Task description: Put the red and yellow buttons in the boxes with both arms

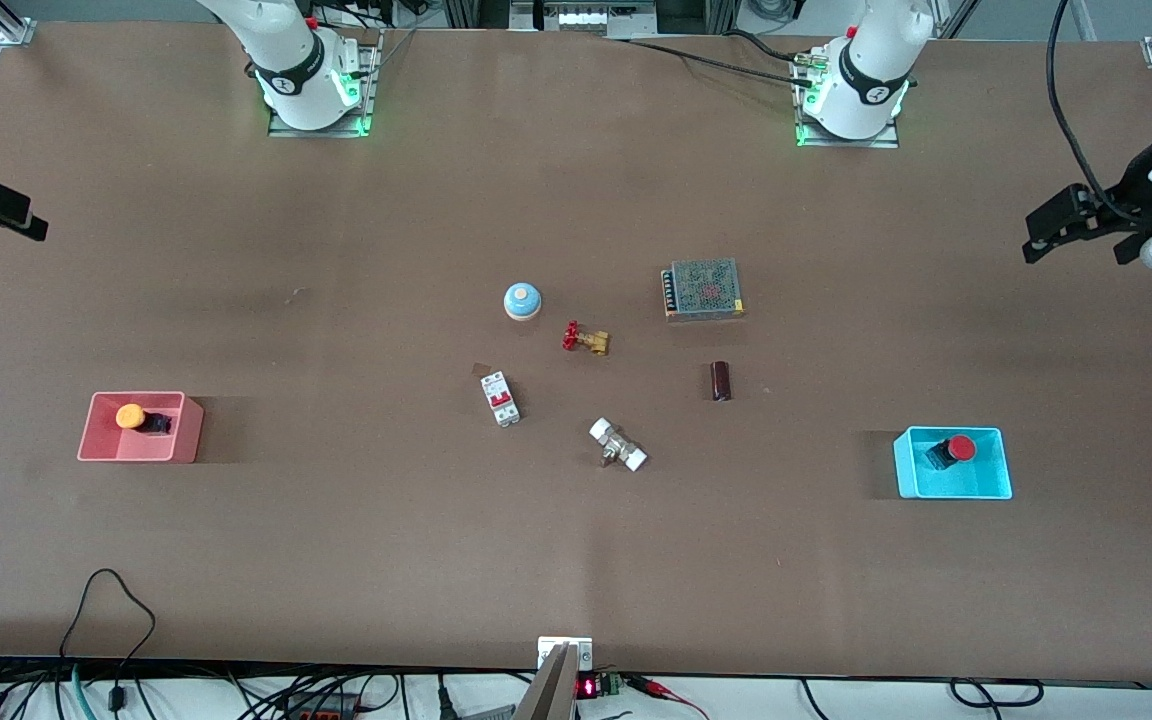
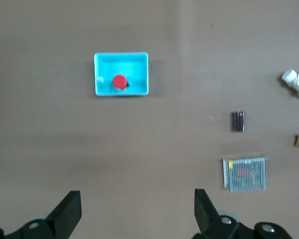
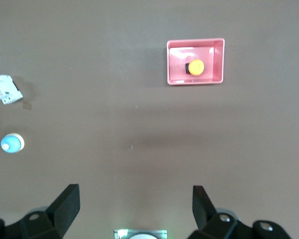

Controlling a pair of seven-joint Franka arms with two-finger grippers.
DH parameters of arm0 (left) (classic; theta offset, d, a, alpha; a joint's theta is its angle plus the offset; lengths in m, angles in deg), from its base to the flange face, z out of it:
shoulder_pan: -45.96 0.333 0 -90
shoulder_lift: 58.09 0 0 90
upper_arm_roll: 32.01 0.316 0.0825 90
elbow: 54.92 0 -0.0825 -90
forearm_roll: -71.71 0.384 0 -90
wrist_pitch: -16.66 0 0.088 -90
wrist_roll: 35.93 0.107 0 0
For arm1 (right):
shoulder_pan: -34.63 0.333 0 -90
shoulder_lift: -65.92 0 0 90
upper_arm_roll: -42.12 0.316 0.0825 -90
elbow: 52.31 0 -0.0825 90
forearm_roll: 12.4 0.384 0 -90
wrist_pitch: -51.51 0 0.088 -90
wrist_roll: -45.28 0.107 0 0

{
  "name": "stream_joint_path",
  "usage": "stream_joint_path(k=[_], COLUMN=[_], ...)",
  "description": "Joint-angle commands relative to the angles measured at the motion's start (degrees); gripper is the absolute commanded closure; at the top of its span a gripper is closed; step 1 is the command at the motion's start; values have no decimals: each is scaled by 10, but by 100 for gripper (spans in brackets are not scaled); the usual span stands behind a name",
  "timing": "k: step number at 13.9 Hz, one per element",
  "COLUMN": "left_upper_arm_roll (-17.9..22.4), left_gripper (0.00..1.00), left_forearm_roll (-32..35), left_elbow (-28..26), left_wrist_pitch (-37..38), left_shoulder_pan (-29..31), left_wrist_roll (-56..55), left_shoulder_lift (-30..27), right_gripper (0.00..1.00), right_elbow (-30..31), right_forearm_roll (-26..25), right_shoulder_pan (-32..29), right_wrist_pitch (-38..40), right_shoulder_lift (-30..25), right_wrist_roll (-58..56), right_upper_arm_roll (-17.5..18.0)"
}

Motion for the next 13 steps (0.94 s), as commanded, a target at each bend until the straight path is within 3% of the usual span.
stream_joint_path(k=[1, 4, 7, 13], left_upper_arm_roll=[-1, -2, 3, -2], left_gripper=[0, 0, 0, 0], left_forearm_roll=[4, 4, 1, 5], left_elbow=[54, 86, 103, 102], left_wrist_pitch=[31, 34, 33, 36], left_shoulder_pan=[2, 2, 4, 2], left_wrist_roll=[4, 16, 102, 56], left_shoulder_lift=[20, 39, 43, 47], right_gripper=[0, 0, 0, 0], right_elbow=[44, 76, 105, 106], right_forearm_roll=[-27, -27, -27, -28], right_shoulder_pan=[17, 21, 21, 20], right_wrist_pitch=[0, -24, -37, -20], right_shoulder_lift=[-33, -52, -81, -83], right_wrist_roll=[19, 34, 49, 46], right_upper_arm_roll=[6, 7, 9, 9])
